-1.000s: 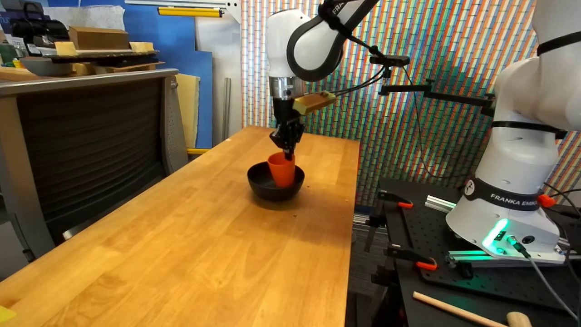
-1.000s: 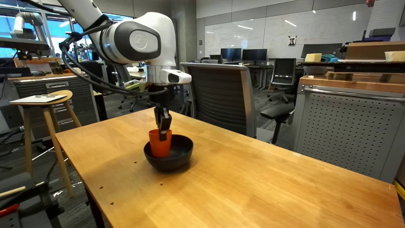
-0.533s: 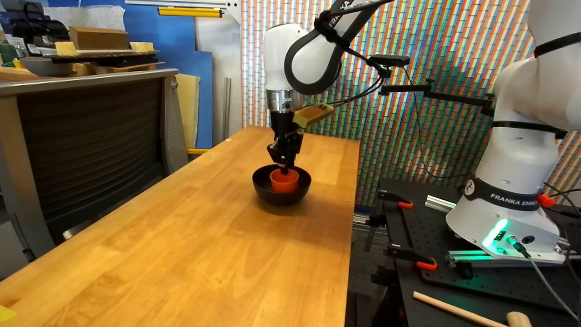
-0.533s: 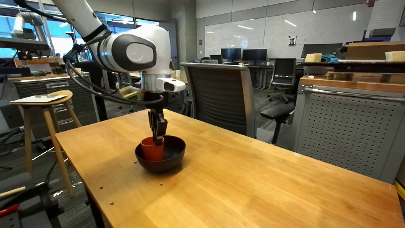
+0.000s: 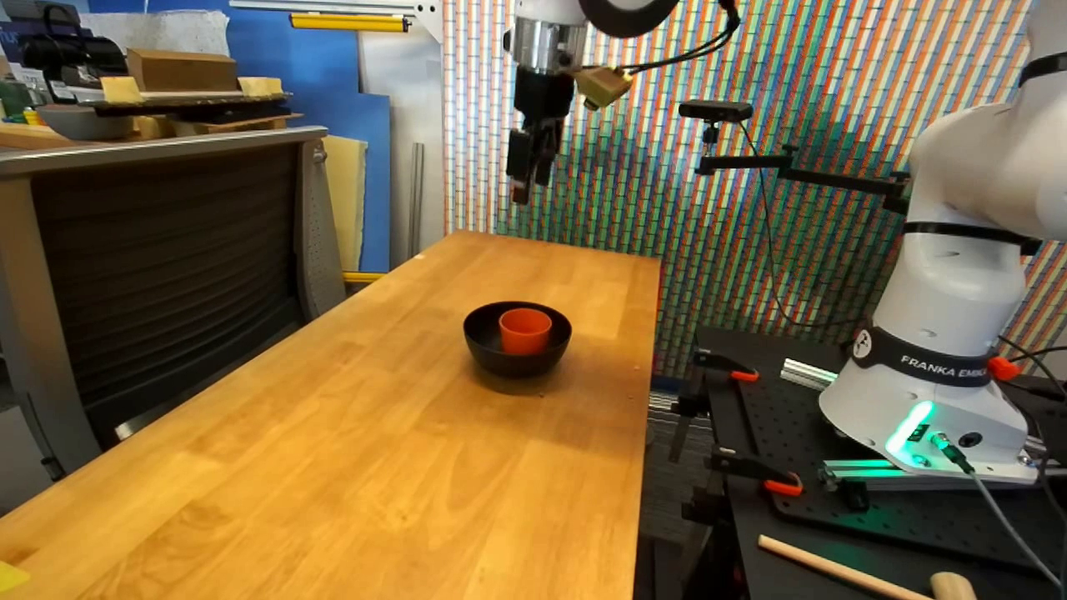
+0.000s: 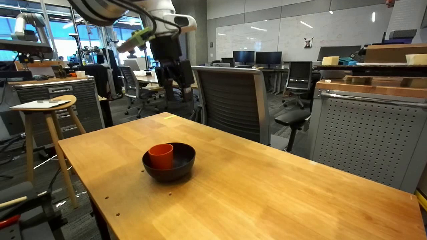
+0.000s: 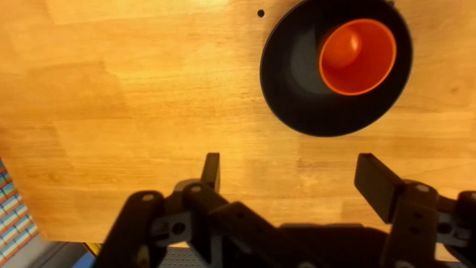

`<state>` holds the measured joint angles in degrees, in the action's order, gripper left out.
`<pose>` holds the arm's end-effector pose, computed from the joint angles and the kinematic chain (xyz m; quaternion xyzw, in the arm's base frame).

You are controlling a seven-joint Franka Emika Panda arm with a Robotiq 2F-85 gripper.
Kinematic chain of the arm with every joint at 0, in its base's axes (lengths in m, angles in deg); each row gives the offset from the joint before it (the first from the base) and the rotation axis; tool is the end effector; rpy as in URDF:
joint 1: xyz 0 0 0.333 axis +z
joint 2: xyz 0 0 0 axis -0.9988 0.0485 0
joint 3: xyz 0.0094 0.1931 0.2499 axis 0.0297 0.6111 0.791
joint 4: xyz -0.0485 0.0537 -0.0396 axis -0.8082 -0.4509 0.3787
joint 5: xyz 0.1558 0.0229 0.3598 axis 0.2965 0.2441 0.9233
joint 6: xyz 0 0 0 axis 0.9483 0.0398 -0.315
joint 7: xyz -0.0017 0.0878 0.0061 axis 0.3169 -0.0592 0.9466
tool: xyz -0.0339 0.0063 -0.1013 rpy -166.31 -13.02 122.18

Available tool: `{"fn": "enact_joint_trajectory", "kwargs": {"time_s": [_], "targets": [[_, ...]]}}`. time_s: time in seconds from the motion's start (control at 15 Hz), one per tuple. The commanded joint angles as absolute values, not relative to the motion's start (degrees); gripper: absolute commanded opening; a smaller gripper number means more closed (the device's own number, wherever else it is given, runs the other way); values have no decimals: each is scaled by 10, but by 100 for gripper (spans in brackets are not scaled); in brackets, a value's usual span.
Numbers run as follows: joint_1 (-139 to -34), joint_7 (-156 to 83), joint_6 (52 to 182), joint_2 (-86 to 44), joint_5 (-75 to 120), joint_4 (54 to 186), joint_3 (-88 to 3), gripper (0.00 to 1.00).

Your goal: Put the cup into the bowl.

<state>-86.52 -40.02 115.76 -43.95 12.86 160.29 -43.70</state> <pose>0.5027 -0.0460 0.3964 0.9945 -0.0408 0.0593 0.0766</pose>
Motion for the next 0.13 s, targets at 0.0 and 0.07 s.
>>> {"fn": "enact_joint_trajectory", "kwargs": {"time_s": [0.0,0.07], "targets": [[-879,-370,1139,-459,144,1605,-420,99],[-879,-356,1131,-474,151,1610,-418,100]]}}
